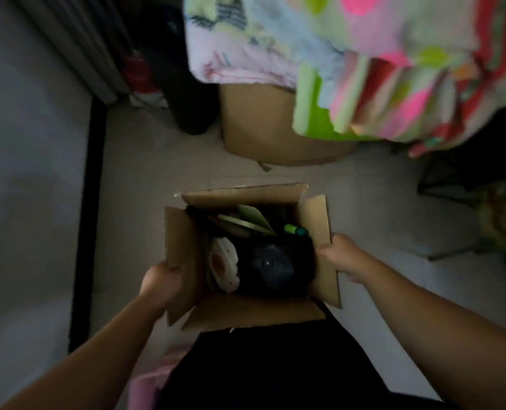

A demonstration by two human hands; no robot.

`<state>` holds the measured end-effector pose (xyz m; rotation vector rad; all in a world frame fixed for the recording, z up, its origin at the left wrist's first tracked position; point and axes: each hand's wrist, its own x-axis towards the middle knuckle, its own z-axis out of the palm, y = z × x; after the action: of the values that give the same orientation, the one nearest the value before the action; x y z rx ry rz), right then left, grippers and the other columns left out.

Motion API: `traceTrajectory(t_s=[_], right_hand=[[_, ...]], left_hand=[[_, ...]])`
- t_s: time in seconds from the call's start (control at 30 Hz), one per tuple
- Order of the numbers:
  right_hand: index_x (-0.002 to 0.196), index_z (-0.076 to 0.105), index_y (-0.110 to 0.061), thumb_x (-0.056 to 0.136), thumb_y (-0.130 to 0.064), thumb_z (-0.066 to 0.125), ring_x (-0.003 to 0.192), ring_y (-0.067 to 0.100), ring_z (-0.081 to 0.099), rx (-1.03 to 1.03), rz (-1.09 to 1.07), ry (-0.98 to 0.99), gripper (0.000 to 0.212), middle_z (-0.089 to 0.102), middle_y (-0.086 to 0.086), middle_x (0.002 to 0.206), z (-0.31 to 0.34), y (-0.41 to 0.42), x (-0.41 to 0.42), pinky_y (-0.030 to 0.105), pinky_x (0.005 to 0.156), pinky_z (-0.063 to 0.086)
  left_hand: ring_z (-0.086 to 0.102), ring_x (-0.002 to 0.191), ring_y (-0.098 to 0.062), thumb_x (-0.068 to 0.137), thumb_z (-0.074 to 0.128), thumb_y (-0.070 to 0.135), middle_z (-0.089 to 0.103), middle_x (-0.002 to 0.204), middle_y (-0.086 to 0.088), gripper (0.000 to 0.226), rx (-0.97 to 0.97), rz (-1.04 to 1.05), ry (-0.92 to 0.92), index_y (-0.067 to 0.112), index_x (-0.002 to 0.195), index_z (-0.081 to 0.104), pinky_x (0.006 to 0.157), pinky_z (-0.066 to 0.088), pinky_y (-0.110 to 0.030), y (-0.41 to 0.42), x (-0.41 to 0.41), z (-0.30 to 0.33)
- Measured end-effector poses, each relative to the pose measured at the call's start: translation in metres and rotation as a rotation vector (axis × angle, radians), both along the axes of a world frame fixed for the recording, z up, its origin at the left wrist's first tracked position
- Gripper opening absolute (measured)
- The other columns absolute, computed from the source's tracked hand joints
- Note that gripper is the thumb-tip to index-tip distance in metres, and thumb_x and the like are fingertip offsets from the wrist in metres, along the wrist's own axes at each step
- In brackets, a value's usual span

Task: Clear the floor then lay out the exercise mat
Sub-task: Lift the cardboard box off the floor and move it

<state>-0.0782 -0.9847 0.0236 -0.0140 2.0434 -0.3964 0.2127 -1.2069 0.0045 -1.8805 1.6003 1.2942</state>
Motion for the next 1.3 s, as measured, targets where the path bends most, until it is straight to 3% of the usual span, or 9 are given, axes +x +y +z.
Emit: traceTrajectory(t_s=[0.07, 0.2, 0.3, 0.43, 0.8, 0.93, 1.07, 1.17, 1.3], right_hand=[[0.1, 0.064, -0.004, 0.088, -0.01, 0.058, 0.086, 0.03, 0.063, -0.047, -0.077, -0.013, 0.016, 0.067, 0.017, 0.096, 0.018, 0.032, 0.004, 0.033, 0.07, 0.05], [0.093, 0.063, -0.006, 0.084, -0.01, 0.06, 0.074, 0.026, 0.061, -0.063, -0.264, -0.025, 0.01, 0.064, 0.013, 0.083, 0.041, 0.108, 0.016, 0.029, 0.057, 0.046], [0.087, 0.064, -0.006, 0.077, -0.013, 0.063, 0.065, 0.025, 0.061, -0.09, -0.407, -0.036, 0.013, 0.063, 0.013, 0.073, 0.054, 0.164, 0.026, 0.028, 0.051, 0.047], [0.095, 0.065, -0.002, 0.067, -0.015, 0.065, 0.078, 0.033, 0.067, -0.106, -0.582, -0.04, 0.031, 0.067, 0.021, 0.088, 0.054, 0.255, 0.049, 0.031, 0.056, 0.054], [0.102, 0.058, -0.013, 0.09, -0.012, 0.057, 0.091, 0.033, 0.068, -0.152, -1.206, -0.043, 0.011, 0.067, 0.016, 0.101, 0.02, 0.533, 0.152, 0.048, 0.078, 0.059], [0.106, 0.058, -0.011, 0.092, -0.011, 0.055, 0.094, 0.035, 0.067, -0.134, -1.396, -0.045, 0.014, 0.067, 0.018, 0.101, 0.015, 0.611, 0.191, 0.053, 0.086, 0.056], [0.104, 0.058, -0.011, 0.094, -0.008, 0.051, 0.08, 0.03, 0.065, -0.089, -1.549, -0.027, 0.013, 0.065, 0.018, 0.094, 0.017, 0.667, 0.219, 0.036, 0.063, 0.051], [0.103, 0.058, -0.011, 0.095, -0.009, 0.052, 0.071, 0.023, 0.059, -0.068, -1.645, -0.016, 0.011, 0.064, 0.013, 0.09, 0.018, 0.698, 0.23, 0.033, 0.056, 0.046], [0.109, 0.057, -0.012, 0.094, -0.011, 0.053, 0.09, 0.034, 0.066, -0.031, -1.803, -0.01, 0.016, 0.066, 0.016, 0.101, 0.02, 0.729, 0.224, 0.047, 0.079, 0.057]], left_hand=[[0.065, 0.096, -0.034, 0.089, 0.058, 0.024, 0.067, 0.103, -0.015, 0.033, 0.011, -0.1, 0.004, 0.004, 0.115, 0.063, 0.088, 0.056, -0.044, 0.003, -0.014, 0.013], [0.069, 0.082, -0.037, 0.086, 0.059, 0.019, 0.07, 0.086, -0.015, 0.022, 0.067, -0.276, 0.042, 0.005, 0.102, 0.066, 0.069, 0.056, -0.042, 0.022, -0.06, 0.034], [0.068, 0.083, -0.036, 0.09, 0.059, 0.022, 0.069, 0.09, -0.016, 0.021, 0.058, -0.426, 0.073, 0.005, 0.101, 0.065, 0.075, 0.057, -0.043, 0.057, -0.099, 0.045], [0.065, 0.092, -0.038, 0.092, 0.059, 0.022, 0.066, 0.104, -0.019, 0.032, 0.055, -0.612, 0.057, 0.0, 0.115, 0.061, 0.087, 0.056, -0.046, 0.116, -0.143, 0.05], [0.065, 0.094, -0.035, 0.093, 0.057, 0.027, 0.068, 0.105, -0.016, 0.029, 0.041, -1.151, 0.009, 0.007, 0.113, 0.062, 0.09, 0.054, -0.051, 0.395, -0.263, 0.055], [0.065, 0.091, -0.032, 0.092, 0.058, 0.025, 0.068, 0.101, -0.013, 0.026, 0.033, -1.361, 0.006, 0.007, 0.11, 0.065, 0.084, 0.053, -0.038, 0.508, -0.28, 0.05], [0.059, 0.07, -0.017, 0.092, 0.058, 0.024, 0.064, 0.081, -0.001, 0.016, 0.076, -1.508, 0.014, 0.013, 0.101, 0.065, 0.068, 0.048, -0.029, 0.595, -0.293, 0.046], [0.063, 0.079, -0.024, 0.092, 0.058, 0.023, 0.064, 0.083, -0.003, 0.009, 0.109, -1.604, 0.002, 0.017, 0.086, 0.061, 0.079, 0.053, -0.036, 0.65, -0.31, 0.045], [0.064, 0.092, -0.031, 0.093, 0.057, 0.025, 0.065, 0.095, -0.01, 0.008, 0.151, -1.727, -0.016, 0.019, 0.086, 0.057, 0.089, 0.054, -0.045, 0.721, -0.347, 0.043]])
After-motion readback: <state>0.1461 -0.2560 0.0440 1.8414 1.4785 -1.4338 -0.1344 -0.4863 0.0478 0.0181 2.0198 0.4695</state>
